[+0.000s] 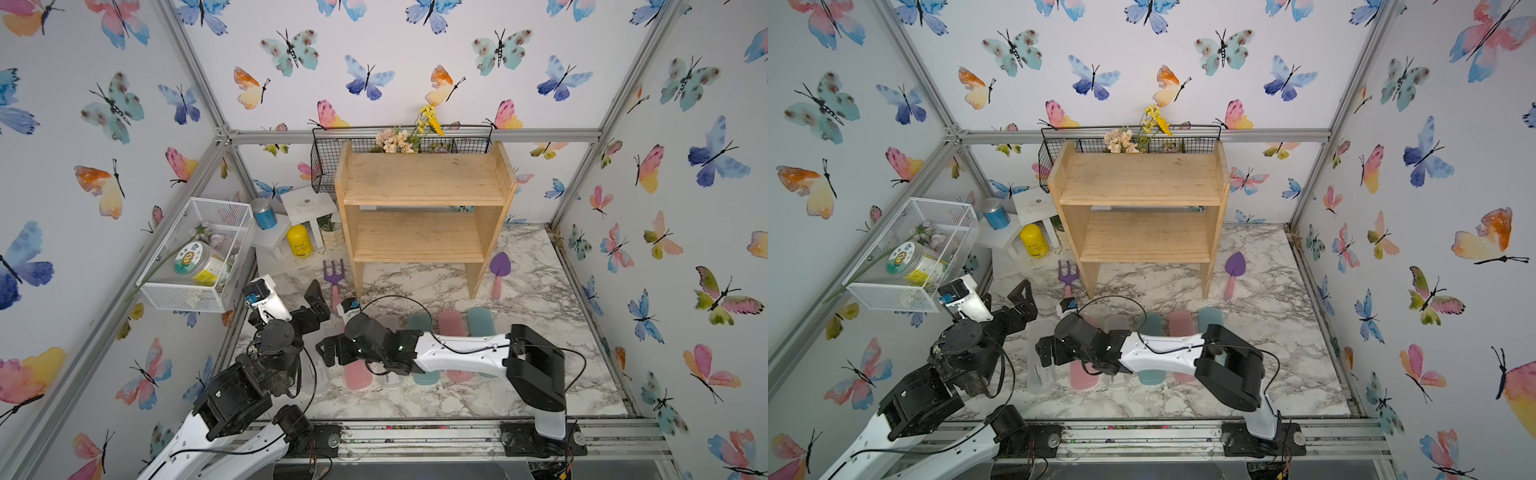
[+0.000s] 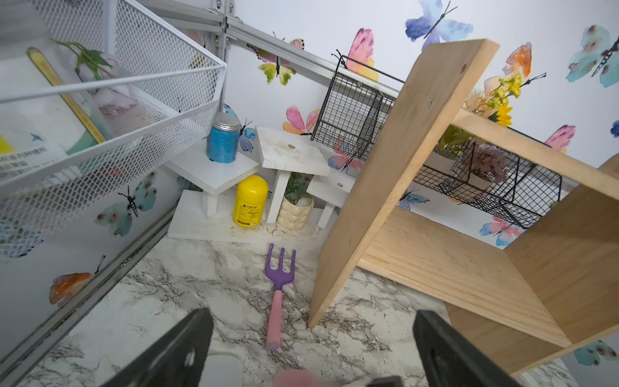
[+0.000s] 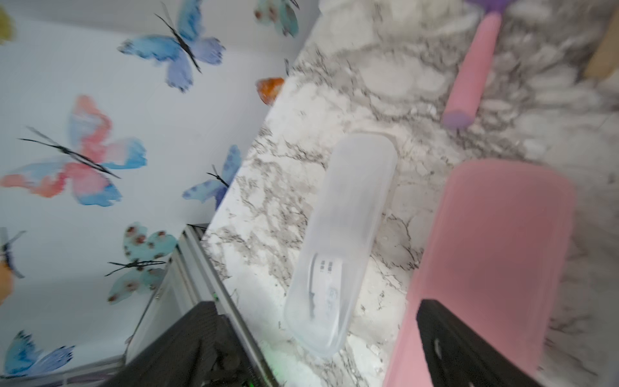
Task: Remove the pencil cases from the shelf
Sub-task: Reset both arms
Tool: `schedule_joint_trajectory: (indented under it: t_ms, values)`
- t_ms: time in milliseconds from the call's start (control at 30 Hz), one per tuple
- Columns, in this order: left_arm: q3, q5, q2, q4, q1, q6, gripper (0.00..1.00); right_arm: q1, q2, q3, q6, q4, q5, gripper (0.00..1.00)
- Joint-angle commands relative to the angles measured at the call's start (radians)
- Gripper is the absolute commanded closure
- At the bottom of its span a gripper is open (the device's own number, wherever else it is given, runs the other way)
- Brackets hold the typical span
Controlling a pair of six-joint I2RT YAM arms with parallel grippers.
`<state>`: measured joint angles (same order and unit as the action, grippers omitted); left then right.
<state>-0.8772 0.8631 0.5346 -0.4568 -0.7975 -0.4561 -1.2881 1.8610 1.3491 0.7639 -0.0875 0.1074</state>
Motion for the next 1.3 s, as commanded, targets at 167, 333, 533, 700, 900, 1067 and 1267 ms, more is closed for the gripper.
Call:
schedule_joint_trajectory:
  t_ms: [167, 333, 533, 700, 900, 1067, 1267]
  values:
    - [0.225, -0.170, 0.063, 0.294, 0.277, 0.089, 0.01, 0.172, -0.528, -0.347, -0.221, 0.022, 0.273, 0.01]
    - [0.442, -0.493, 0.193, 0.568, 0.645, 0.041, 0.01, 0.475, -0.838, -0.498, -0.348, 0.074, 0.271, 0.01]
    - [0.671, -0.429, 0.336, 1.122, 0.666, 0.300, 0.01, 0.645, -0.853, -0.426, -0.467, 0.155, 0.361, 0.01]
    - [0.719, -0.503, 0.566, 1.351, 0.724, 0.355, 0.01, 0.822, -0.795, -0.447, -0.506, 0.148, 0.287, 0.01]
    - [0.826, -0.563, 0.747, 1.695, 0.744, 0.365, 0.01, 0.923, -0.678, -0.600, -0.674, -0.067, 0.315, 0.01]
    - [0.817, -0.631, 0.900, 1.884, 0.748, 0.404, 0.01, 0.971, -0.527, -0.817, -0.741, -0.501, 0.264, 0.01]
    - [0.718, -0.648, 0.886, 1.655, 0.748, 0.406, 0.01, 1.001, -0.424, -0.904, -0.841, -0.795, 0.241, 0.01]
